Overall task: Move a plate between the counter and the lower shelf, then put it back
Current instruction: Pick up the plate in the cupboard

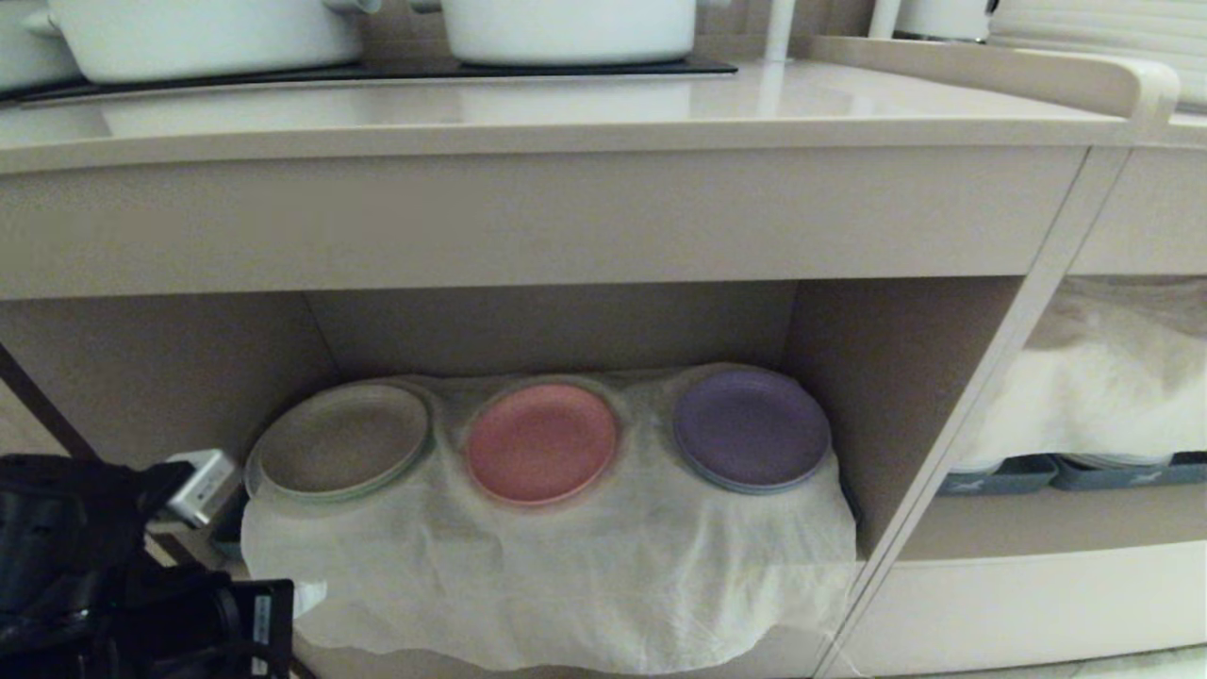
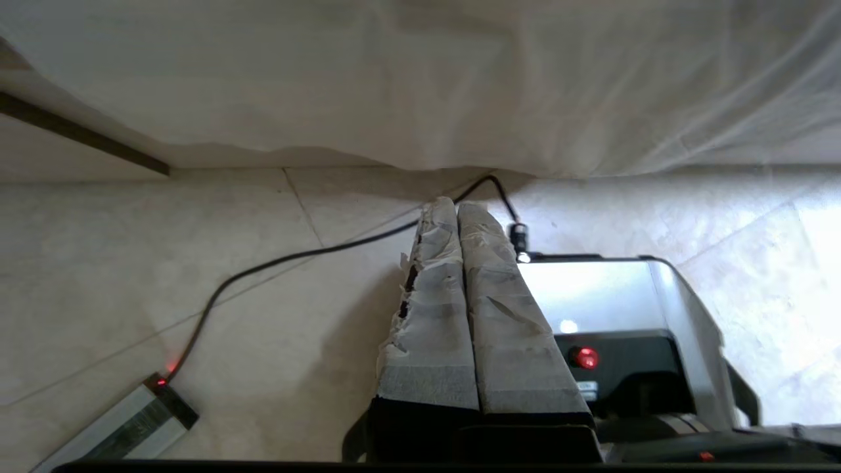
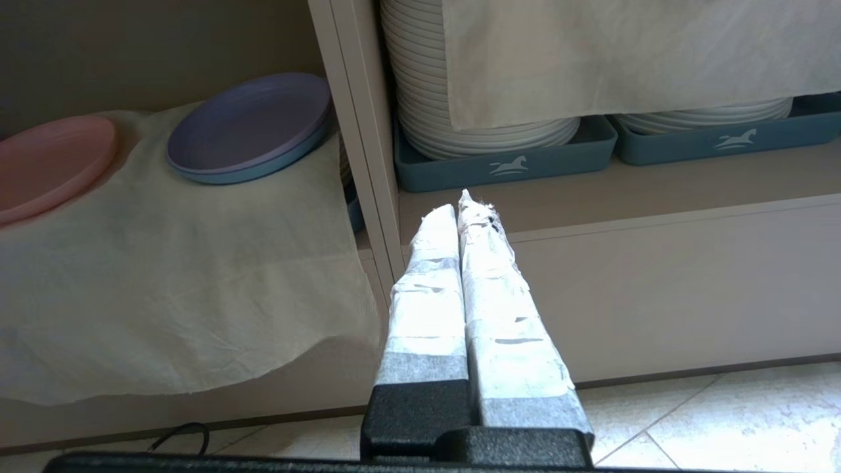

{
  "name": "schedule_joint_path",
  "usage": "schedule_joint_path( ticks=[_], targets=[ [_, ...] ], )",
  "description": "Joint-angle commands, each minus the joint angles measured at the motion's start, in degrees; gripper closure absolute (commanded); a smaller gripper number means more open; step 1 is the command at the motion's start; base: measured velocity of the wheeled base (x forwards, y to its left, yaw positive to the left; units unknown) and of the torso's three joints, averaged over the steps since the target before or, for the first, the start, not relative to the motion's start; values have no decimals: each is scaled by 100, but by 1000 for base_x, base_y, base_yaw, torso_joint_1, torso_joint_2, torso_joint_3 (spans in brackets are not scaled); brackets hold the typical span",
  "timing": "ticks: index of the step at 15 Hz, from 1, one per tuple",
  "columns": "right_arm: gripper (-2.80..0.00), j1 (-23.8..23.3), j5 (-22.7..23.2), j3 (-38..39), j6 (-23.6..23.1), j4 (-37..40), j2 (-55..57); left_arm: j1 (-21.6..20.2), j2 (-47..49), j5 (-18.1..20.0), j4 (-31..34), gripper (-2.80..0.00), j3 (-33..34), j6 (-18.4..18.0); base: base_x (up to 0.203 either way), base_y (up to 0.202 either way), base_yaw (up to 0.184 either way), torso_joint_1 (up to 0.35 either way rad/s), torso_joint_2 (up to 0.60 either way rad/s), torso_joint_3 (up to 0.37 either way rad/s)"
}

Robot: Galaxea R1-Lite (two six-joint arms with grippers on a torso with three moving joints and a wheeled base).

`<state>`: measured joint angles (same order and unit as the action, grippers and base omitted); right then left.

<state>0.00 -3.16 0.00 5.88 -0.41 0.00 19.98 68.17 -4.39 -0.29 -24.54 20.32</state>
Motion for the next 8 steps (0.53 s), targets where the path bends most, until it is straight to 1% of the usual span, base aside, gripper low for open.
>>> schedule_joint_path(
  ticks=[1,2,4,5,6,8],
  targets=[
    [0,0,-1,0,1,-3,0,-409,-122,25,-3,0,78,-240,0,0,0,0,0,0],
    [0,0,-1,0,1,-3,0,-682,-235,99,-4,0,161,-530,0,0,0,0,0,0],
    [0,0,-1,0,1,-3,0,-1241,-724,443,-12,0,407,-1232,0,0,0,0,0,0],
    [0,0,-1,0,1,-3,0,-1437,-975,582,-9,0,538,-1529,0,0,0,0,0,0],
    [0,0,-1,0,1,-3,0,-1595,-1240,665,-7,0,685,-1802,0,0,0,0,0,0],
    [0,0,-1,0,1,-3,0,-1741,-1748,740,-4,0,932,-2214,0,0,0,0,0,0]
  ],
)
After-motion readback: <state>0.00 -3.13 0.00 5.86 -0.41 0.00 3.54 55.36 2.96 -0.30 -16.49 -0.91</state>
